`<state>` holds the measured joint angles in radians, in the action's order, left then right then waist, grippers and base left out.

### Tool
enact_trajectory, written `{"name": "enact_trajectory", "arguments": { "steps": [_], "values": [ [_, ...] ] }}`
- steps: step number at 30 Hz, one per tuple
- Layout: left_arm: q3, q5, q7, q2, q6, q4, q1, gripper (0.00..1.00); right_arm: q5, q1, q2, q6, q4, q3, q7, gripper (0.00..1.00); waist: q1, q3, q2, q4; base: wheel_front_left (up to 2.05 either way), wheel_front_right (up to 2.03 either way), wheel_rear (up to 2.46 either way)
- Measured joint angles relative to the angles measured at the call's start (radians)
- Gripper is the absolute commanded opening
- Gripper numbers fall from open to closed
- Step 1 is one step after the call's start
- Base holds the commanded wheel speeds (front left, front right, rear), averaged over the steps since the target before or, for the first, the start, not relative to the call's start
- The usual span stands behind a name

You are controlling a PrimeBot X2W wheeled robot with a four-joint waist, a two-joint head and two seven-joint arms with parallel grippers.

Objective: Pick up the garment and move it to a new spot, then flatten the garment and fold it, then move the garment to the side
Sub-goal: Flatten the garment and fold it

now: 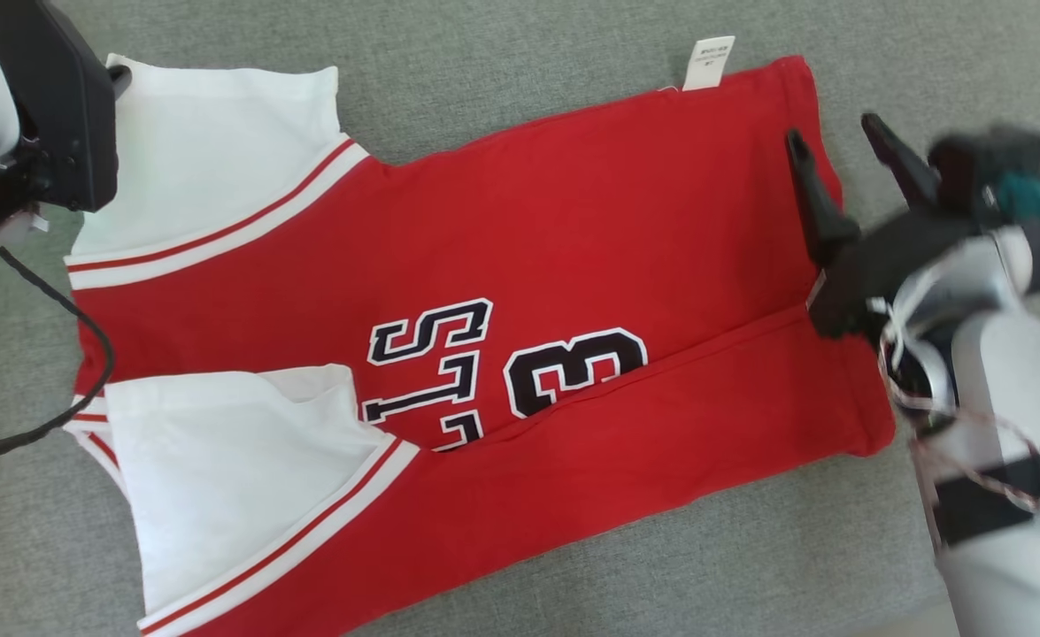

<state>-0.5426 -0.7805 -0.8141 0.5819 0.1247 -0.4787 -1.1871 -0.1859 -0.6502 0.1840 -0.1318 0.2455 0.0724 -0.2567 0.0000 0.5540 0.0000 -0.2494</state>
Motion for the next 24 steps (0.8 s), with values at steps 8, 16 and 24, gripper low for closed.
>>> {"name": "enact_trajectory", "arguments": {
  "steps": [8, 16, 24],
  "values": [
    [-0.029, 0.0, 0.003, 0.005, 0.005, 0.009, -0.001, 0.0, 0.122, -0.185, -0.058, 0.0, 0.162, -0.089, -0.219, 1.0, 0.0001, -0.005, 0.0, 0.016, 0.0, 0.0, 0.0],
    [-0.058, -0.003, 0.003, 0.004, 0.005, 0.012, -0.008, 0.0, 0.172, -0.308, -0.1, 0.0, 0.291, -0.151, -0.299, 1.0, 0.0001, -0.008, 0.0001, 0.032, 0.0, 0.0, 0.0],
    [-0.083, -0.009, 0.003, 0.002, 0.006, 0.002, -0.009, 0.0, 0.186, -0.356, -0.115, 0.0, 0.387, -0.178, -0.358, 0.64, 0.0001, -0.014, 0.0, 0.043, 0.0, 0.0, 0.0]
  ]
}}
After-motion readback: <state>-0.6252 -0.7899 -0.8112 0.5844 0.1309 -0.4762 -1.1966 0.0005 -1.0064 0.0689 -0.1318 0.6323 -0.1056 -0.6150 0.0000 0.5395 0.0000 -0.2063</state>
